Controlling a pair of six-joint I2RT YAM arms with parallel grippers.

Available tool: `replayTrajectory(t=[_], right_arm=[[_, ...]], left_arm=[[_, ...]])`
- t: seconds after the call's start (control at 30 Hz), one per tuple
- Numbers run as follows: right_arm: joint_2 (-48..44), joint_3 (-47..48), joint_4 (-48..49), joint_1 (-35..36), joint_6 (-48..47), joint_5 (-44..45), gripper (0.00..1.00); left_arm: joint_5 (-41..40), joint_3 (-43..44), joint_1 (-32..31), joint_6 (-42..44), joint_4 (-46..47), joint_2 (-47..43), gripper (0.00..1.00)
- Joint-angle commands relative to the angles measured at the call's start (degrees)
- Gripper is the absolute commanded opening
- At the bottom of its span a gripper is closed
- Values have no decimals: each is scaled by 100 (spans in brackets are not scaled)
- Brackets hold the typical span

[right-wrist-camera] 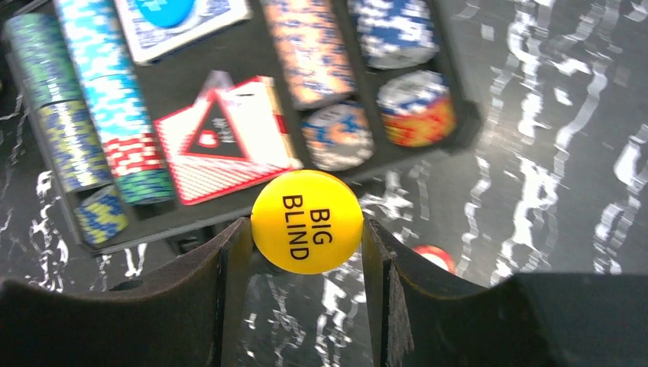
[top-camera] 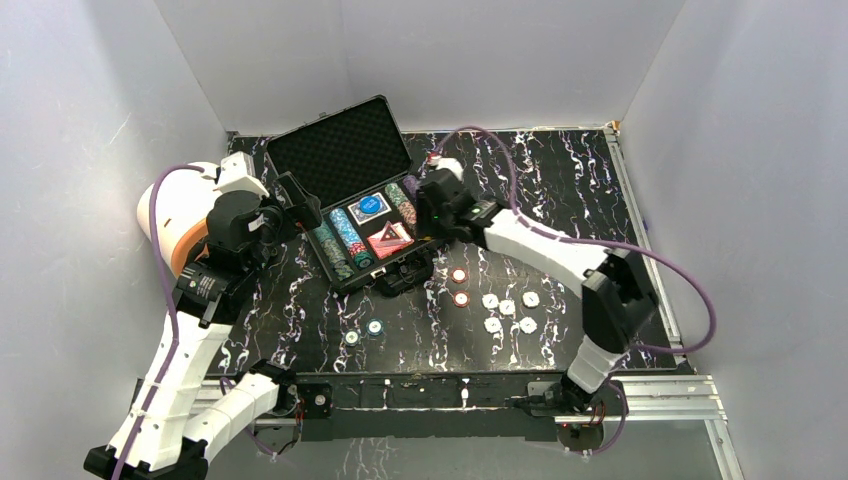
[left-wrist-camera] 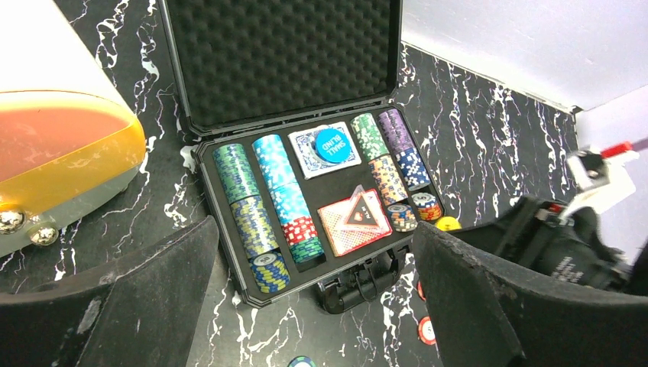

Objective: Pack up texas hold em set

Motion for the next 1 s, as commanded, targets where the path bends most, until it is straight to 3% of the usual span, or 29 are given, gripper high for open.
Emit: replayTrajectory(t=[0.0,0.43,0.83,0.97], right_arm=[[774,920,82,523,-245,417,55],[2150,2387,-226,832,-985,490,56],[2555,2777,-436,931,-1228,221,59],[2634,2884,-543,948,-1334,230,66]], left_arm=[[-74,-1,-11,3,18,-97,98],[-88,-57,-10,10,-27,-137,98],[-127,-106,-11,18,-31,-127,98],[-119,-107,-10,1,-31,-109,98]])
